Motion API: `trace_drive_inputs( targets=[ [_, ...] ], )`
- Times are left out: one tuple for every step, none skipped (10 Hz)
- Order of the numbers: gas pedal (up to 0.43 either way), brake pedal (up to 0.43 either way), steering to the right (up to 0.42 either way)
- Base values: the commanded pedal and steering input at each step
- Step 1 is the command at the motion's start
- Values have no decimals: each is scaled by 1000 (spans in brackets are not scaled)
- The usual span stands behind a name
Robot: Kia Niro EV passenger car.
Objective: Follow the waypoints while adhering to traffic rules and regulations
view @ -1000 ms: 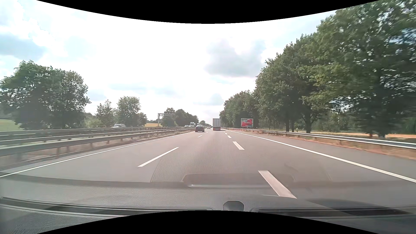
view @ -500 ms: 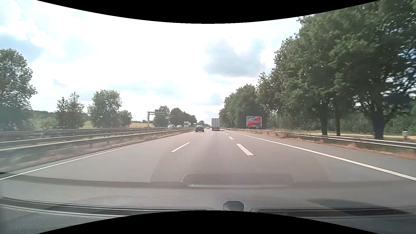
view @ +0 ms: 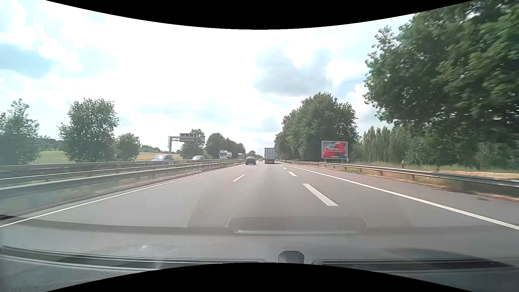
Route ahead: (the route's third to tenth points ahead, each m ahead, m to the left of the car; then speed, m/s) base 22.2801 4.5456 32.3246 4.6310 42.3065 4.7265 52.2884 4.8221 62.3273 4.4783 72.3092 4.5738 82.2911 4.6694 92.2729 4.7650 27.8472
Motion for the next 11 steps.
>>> trace_drive_inputs(
  targets=[
    [228, 0, -4],
    [228, 0, -3],
    [228, 0, -3],
    [228, 0, -3],
    [228, 0, -1],
    [228, 0, -1],
    [228, 0, -1],
    [228, 0, -1],
    [228, 0, 0],
    [228, 0, -1],
    [228, 0, -1]
  ],
)
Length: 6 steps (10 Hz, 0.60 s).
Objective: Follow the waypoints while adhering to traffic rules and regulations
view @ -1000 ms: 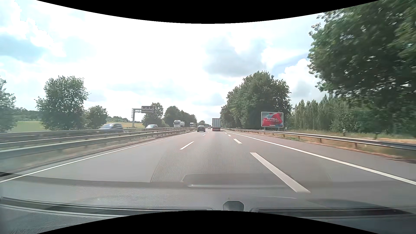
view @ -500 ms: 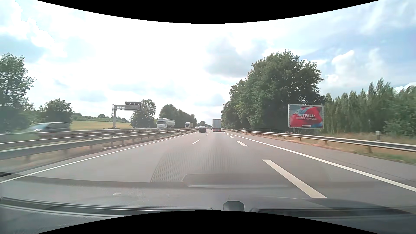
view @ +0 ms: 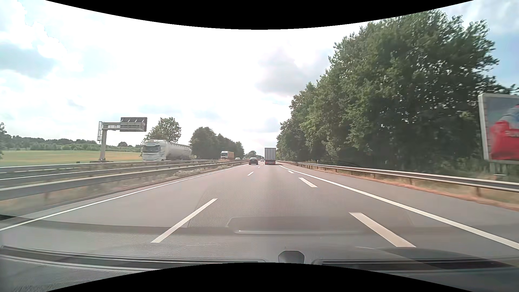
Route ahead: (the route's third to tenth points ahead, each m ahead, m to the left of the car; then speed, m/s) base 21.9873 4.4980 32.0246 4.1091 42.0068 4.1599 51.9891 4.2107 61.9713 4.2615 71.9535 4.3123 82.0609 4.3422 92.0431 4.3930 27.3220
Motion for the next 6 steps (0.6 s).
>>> trace_drive_inputs(
  targets=[
    [228, 0, -1],
    [228, 0, -1],
    [228, 0, -1],
    [228, 0, -1],
    [228, 0, -1],
    [228, 0, -1]
  ],
)
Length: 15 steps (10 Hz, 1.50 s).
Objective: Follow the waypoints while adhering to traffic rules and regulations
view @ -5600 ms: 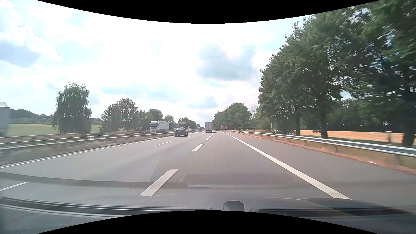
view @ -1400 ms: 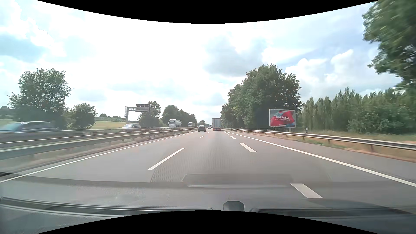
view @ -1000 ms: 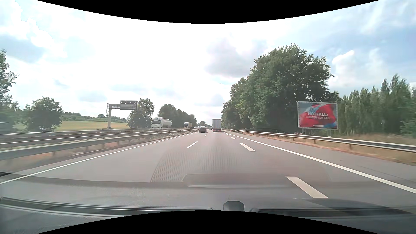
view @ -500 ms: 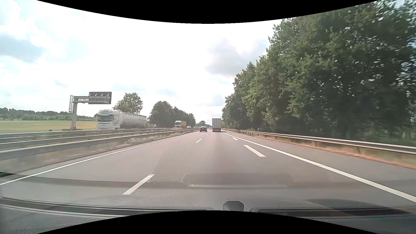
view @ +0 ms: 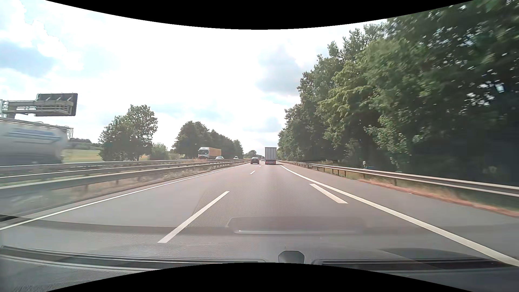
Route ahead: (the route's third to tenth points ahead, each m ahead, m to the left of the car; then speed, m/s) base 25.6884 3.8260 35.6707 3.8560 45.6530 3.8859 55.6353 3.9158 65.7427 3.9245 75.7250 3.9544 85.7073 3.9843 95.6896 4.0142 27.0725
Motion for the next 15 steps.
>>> trace_drive_inputs(
  targets=[
    [228, 0, -1],
    [228, 0, 0],
    [228, 0, 0],
    [228, 0, 0],
    [228, 0, 0],
    [228, 0, 0],
    [228, 0, 1],
    [228, 0, 0],
    [228, 0, 0],
    [228, 0, -1],
    [228, 0, -1],
    [228, 0, -1],
    [228, 0, -1],
    [228, 0, -1],
    [228, 0, -1]
  ],
)
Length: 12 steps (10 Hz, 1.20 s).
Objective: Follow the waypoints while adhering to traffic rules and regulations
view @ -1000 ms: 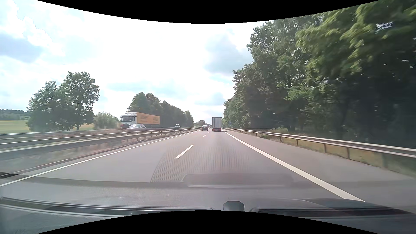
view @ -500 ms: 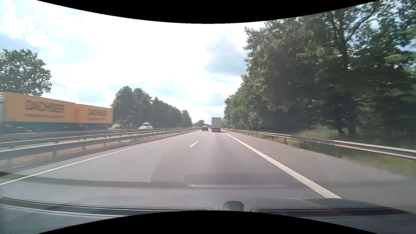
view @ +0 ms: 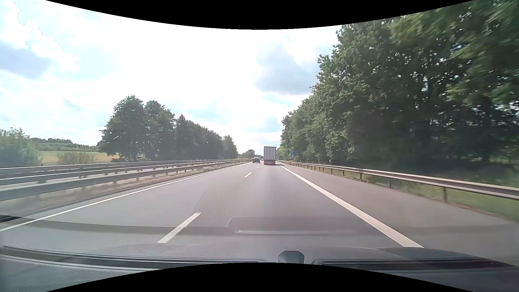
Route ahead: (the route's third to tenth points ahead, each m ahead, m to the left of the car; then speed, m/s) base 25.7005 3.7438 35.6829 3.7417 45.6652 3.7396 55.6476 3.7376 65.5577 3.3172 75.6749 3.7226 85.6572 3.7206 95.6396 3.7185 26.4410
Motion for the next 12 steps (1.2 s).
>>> trace_drive_inputs(
  targets=[
    [228, 0, -1],
    [228, 0, -1],
    [228, 0, -1],
    [228, 0, 0],
    [228, 0, 0],
    [228, 0, 0],
    [248, 0, 0],
    [280, 0, 0],
    [287, 0, 0],
    [299, 0, 0],
    [299, 0, 0],
    [299, 0, 0]
  ],
)
